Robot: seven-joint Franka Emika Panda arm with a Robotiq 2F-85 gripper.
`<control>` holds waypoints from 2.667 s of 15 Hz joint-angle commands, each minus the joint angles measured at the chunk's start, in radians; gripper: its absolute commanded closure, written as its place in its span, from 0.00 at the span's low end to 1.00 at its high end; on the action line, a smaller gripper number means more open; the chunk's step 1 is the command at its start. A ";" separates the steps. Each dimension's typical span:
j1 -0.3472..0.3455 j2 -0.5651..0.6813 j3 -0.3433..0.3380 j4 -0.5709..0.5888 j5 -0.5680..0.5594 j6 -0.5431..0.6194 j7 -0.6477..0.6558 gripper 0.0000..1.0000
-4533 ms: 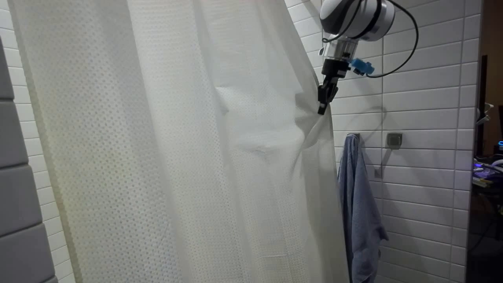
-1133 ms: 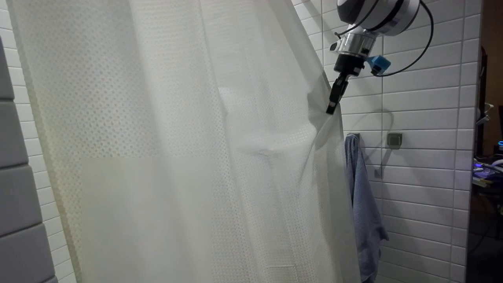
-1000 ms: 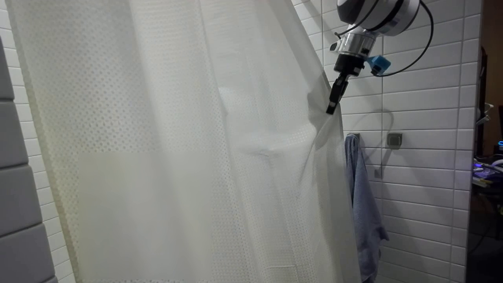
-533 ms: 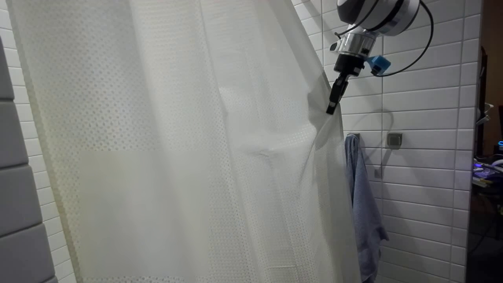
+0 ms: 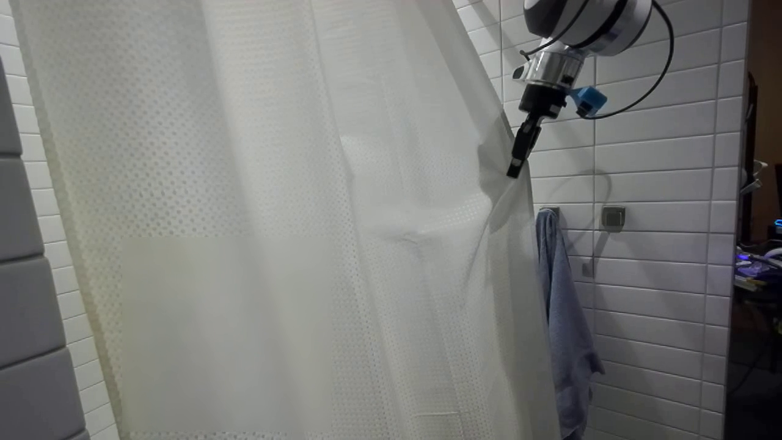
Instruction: Close the shower curtain
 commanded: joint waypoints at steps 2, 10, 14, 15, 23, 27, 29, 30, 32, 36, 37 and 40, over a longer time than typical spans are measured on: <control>0.004 0.021 0.001 0.016 0.011 0.022 -0.036 1.00; 0.005 0.187 0.018 0.184 0.054 0.016 -0.063 1.00; -0.015 0.279 0.045 0.283 0.064 0.005 -0.053 1.00; -0.021 0.299 0.051 0.310 0.062 -0.002 -0.052 1.00; -0.055 0.497 0.113 0.592 0.037 -0.110 -0.003 1.00; -0.051 0.599 0.135 0.734 -0.005 -0.111 0.070 1.00; -0.044 0.637 0.136 0.784 -0.053 -0.072 0.131 1.00; -0.040 0.651 0.134 0.803 -0.082 -0.049 0.166 1.00; -0.010 0.679 0.093 0.838 -0.133 -0.019 0.217 1.00; 0.014 0.719 0.048 0.896 -0.264 0.010 0.311 1.00; 0.019 0.729 0.039 0.908 -0.291 0.007 0.330 1.00; 0.037 0.753 0.007 0.936 -0.372 0.011 0.390 1.00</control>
